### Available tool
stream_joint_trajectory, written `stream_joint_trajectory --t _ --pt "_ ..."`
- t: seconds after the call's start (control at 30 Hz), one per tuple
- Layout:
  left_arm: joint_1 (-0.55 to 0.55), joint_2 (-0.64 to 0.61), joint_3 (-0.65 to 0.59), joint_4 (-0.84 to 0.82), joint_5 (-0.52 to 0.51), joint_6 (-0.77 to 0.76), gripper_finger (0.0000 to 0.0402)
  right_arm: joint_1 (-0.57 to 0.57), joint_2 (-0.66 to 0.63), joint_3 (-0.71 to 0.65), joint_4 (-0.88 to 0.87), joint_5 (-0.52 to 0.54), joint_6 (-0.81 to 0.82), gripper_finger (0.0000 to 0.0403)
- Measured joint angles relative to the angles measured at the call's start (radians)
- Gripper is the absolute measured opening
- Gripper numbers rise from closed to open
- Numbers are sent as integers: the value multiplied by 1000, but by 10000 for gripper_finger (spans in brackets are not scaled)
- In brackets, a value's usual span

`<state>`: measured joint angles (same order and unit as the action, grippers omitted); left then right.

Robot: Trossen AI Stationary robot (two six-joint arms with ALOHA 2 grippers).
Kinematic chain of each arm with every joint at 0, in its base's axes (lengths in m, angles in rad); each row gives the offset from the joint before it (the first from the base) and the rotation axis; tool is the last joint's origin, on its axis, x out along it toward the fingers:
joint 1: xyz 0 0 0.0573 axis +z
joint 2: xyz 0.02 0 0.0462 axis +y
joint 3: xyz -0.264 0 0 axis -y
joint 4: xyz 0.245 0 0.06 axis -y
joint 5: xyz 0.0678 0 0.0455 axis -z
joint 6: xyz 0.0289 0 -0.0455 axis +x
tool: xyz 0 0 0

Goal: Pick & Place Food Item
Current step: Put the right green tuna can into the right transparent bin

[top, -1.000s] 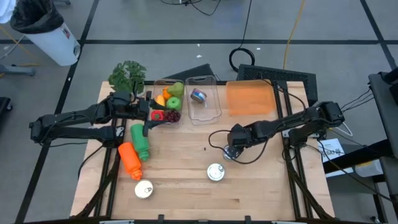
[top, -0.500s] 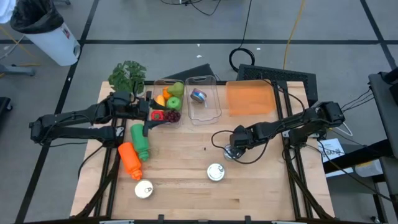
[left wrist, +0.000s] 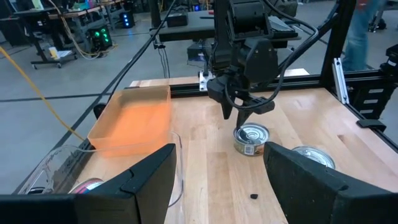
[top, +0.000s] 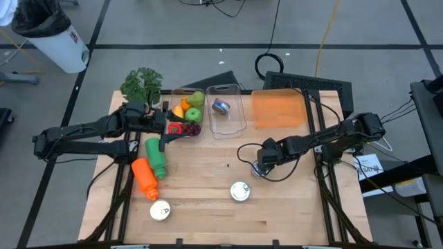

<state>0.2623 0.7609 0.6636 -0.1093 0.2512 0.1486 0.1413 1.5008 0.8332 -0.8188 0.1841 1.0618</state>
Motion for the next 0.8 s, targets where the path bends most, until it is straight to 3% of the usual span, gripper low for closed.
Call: stream_joint_trajectory --t 0.8 --pt "0 0 0 0 0 0 253 -58 -10 -15 -30 4 -24 208"
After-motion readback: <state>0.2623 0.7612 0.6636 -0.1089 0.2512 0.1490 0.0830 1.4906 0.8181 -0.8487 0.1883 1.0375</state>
